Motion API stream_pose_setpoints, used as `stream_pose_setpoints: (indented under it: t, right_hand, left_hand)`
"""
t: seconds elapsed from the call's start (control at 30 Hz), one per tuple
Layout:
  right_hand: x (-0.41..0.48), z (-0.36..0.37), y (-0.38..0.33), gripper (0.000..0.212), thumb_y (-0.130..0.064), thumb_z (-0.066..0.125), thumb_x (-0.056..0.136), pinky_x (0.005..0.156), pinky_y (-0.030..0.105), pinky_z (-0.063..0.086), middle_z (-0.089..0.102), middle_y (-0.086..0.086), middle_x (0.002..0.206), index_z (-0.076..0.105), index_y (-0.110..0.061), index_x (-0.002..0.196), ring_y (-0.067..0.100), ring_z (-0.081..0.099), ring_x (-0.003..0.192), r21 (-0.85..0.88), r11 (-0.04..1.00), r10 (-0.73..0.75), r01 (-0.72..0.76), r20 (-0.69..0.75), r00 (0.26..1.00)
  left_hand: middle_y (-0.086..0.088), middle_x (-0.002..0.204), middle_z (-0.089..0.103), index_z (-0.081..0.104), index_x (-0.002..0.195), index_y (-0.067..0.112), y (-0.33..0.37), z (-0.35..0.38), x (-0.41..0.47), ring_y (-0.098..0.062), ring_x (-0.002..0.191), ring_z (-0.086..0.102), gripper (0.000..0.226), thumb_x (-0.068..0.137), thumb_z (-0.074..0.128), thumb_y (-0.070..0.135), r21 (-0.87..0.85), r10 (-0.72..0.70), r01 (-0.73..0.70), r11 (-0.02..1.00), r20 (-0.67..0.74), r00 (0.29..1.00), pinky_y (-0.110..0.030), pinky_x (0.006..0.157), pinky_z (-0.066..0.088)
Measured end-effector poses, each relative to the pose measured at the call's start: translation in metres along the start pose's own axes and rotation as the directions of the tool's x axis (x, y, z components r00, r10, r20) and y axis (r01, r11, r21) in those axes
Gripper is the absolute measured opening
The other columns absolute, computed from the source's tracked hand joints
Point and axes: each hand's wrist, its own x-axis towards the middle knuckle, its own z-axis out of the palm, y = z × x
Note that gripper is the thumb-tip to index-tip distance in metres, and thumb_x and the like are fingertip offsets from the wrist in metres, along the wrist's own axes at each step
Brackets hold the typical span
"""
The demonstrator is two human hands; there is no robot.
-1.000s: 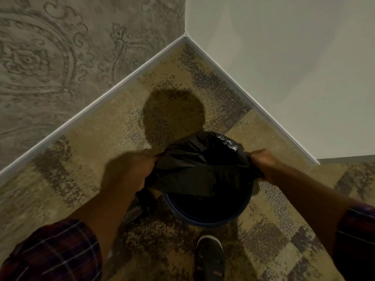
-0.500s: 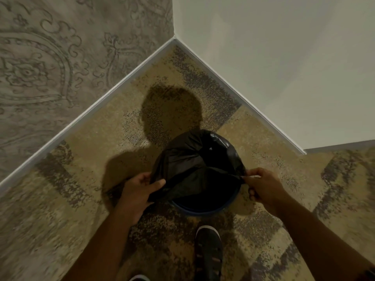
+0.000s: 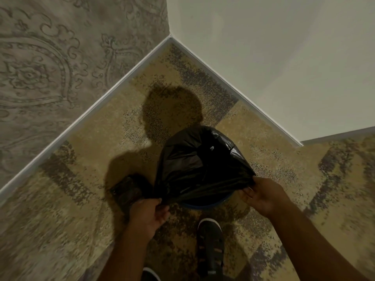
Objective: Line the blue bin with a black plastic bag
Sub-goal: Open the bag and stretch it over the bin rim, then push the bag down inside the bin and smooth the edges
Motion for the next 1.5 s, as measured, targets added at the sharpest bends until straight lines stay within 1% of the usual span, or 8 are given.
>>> stream_pose_setpoints:
  t: [0.27, 0.5, 0.73, 0.87, 0.97, 1.13, 1.3, 1.5]
  right_hand:
    - [0.01, 0.007, 0.035, 0.037, -0.011, 0.049, 0.109, 0.086, 0.045, 0.058, 0.066, 0.021, 0.136, 0.057, -0.001, 0.144, 0.035, 0.07, 0.106, 0.036, 0.997, -0.07, 0.072, -0.041, 0.997]
    - [0.021, 0.005, 0.061, 0.03, -0.028, 0.053, 0.109, 0.075, 0.037, 0.061, 0.075, 0.013, 0.127, 0.066, -0.013, 0.131, 0.031, 0.071, 0.115, -0.133, 0.989, -0.078, 0.069, -0.061, 0.995]
    - [0.048, 0.013, 0.058, 0.031, -0.001, 0.046, 0.104, 0.051, 0.028, 0.044, 0.066, 0.011, 0.094, 0.065, -0.003, 0.129, 0.017, 0.053, 0.063, -0.297, 0.952, -0.136, 0.078, -0.179, 0.975]
    - [0.054, 0.022, 0.054, 0.032, 0.004, 0.042, 0.102, 0.062, 0.038, 0.053, 0.064, 0.011, 0.095, 0.066, -0.001, 0.123, 0.022, 0.055, 0.069, -0.292, 0.947, -0.193, 0.134, -0.185, 0.964]
    - [0.051, 0.022, 0.043, 0.019, -0.009, 0.05, 0.103, 0.078, 0.045, 0.056, 0.069, 0.019, 0.114, 0.065, -0.006, 0.115, 0.027, 0.062, 0.09, -0.459, 0.816, -0.524, 0.351, -0.332, 0.785]
    - [0.005, 0.048, 0.032, 0.016, -0.028, 0.053, 0.098, 0.063, 0.024, 0.055, 0.065, -0.007, 0.089, 0.057, -0.043, 0.095, 0.001, 0.061, 0.075, -0.59, 0.306, -0.941, 0.747, -0.07, 0.33]
    - [-0.007, 0.104, 0.057, 0.028, -0.034, 0.053, 0.103, 0.096, 0.032, 0.054, 0.069, -0.008, 0.121, 0.064, -0.036, 0.128, 0.008, 0.065, 0.109, -0.642, 0.25, -0.693, 0.725, 0.404, 0.597]
    - [0.002, 0.169, 0.087, 0.07, -0.045, 0.045, 0.108, 0.126, 0.042, 0.023, 0.02, 0.001, 0.175, 0.014, -0.026, 0.168, 0.025, 0.021, 0.16, -0.678, 0.537, -0.235, 0.501, 0.451, 0.861]
  left_hand:
    - [-0.016, 0.115, 0.073, 0.069, 0.122, 0.007, -0.036, 0.015, 0.0, -0.028, 0.096, 0.068, 0.026, 0.105, 0.054, -0.005, -0.168, 0.006, 0.025, 0.985, 0.181, 0.983, -0.041, 0.084, 0.056]
    - [-0.016, 0.09, 0.069, 0.07, 0.104, 0.001, -0.045, 0.029, 0.006, -0.024, 0.072, 0.06, 0.025, 0.098, 0.052, -0.016, 0.079, 0.084, -0.086, 0.993, 0.035, 0.996, -0.034, 0.066, 0.049]
    - [-0.015, 0.077, 0.061, 0.064, 0.11, 0.005, -0.031, 0.031, 0.026, -0.023, 0.054, 0.051, 0.022, 0.104, 0.048, -0.009, 0.183, 0.191, -0.16, 0.97, -0.165, 0.968, -0.022, 0.03, 0.041]
    - [-0.019, 0.098, 0.071, 0.067, 0.116, 0.005, -0.023, 0.035, 0.029, -0.031, 0.077, 0.068, 0.024, 0.103, 0.054, -0.01, 0.033, 0.14, -0.138, 0.99, -0.072, 0.988, -0.043, 0.07, 0.059]
    - [-0.018, 0.111, 0.072, 0.071, 0.11, 0.007, -0.013, 0.033, 0.027, -0.033, 0.096, 0.07, 0.018, 0.103, 0.057, -0.002, 0.013, 0.105, -0.105, 0.994, -0.098, 0.99, -0.049, 0.093, 0.06]
    - [0.004, 0.097, 0.059, 0.058, 0.141, 0.013, 0.0, 0.038, 0.004, -0.01, 0.075, 0.054, 0.036, 0.107, 0.056, 0.026, 0.302, 0.556, -0.469, 0.83, -0.384, 0.737, -0.03, 0.061, 0.042]
    - [-0.001, 0.125, 0.063, 0.057, 0.142, 0.02, 0.015, 0.074, -0.019, -0.021, 0.103, 0.062, 0.045, 0.105, 0.057, 0.046, 0.35, 0.636, -0.55, 0.758, -0.209, 0.743, -0.038, 0.087, 0.049]
    - [-0.005, 0.139, 0.066, 0.058, 0.147, 0.024, 0.022, 0.085, -0.011, -0.03, 0.125, 0.065, 0.038, 0.11, 0.052, 0.031, 0.39, 0.637, -0.556, 0.734, -0.114, 0.762, -0.052, 0.105, 0.056]
